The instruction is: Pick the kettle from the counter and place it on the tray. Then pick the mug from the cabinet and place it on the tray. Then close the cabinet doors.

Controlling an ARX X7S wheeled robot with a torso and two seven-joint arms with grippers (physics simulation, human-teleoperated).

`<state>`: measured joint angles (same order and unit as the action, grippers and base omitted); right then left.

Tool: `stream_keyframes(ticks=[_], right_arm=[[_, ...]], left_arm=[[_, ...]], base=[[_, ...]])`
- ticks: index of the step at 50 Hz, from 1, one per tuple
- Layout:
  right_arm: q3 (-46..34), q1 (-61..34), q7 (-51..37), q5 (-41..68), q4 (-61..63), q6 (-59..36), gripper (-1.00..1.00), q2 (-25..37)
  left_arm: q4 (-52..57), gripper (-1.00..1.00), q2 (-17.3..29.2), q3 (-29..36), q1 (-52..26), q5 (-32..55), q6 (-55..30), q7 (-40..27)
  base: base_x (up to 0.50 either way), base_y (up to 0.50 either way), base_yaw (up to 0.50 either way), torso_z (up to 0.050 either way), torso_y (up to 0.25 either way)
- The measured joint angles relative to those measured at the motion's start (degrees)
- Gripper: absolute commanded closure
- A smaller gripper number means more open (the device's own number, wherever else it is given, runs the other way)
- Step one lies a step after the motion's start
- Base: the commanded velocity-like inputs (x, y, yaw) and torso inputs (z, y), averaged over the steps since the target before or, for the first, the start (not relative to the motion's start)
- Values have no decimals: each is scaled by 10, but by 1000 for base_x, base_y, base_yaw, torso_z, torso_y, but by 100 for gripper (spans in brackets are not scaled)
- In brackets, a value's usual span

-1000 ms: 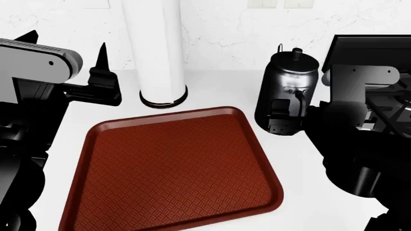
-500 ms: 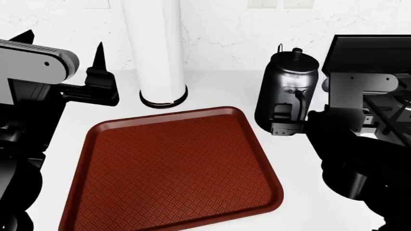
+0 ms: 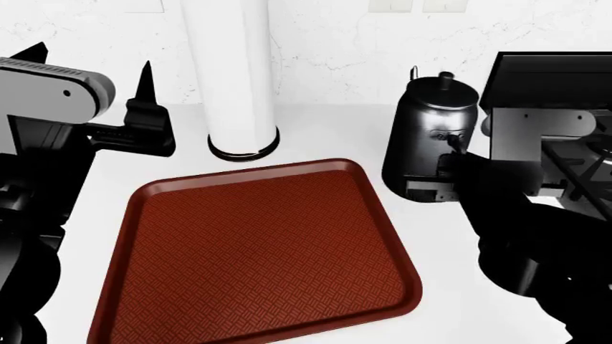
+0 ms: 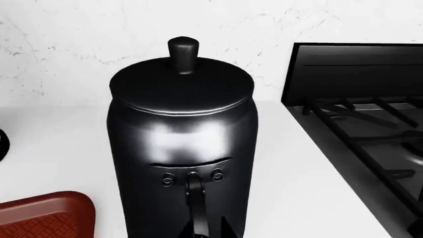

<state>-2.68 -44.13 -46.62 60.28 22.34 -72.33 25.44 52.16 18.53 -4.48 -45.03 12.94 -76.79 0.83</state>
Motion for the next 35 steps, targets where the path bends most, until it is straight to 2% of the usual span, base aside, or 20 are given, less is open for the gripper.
stream_keyframes(ticks=[16,35], right_arm=[[-30,-4,-1,-28,6,18,100,14],[-144,-11,45,-146,24,106,100,58]], left_arm=[[5,-100,2,-2,-3,4,-4,-4],[9,-100,5,-7,0,8,-4,-8]], base=[[0,0,0,0,0],[0,0,0,0,0]])
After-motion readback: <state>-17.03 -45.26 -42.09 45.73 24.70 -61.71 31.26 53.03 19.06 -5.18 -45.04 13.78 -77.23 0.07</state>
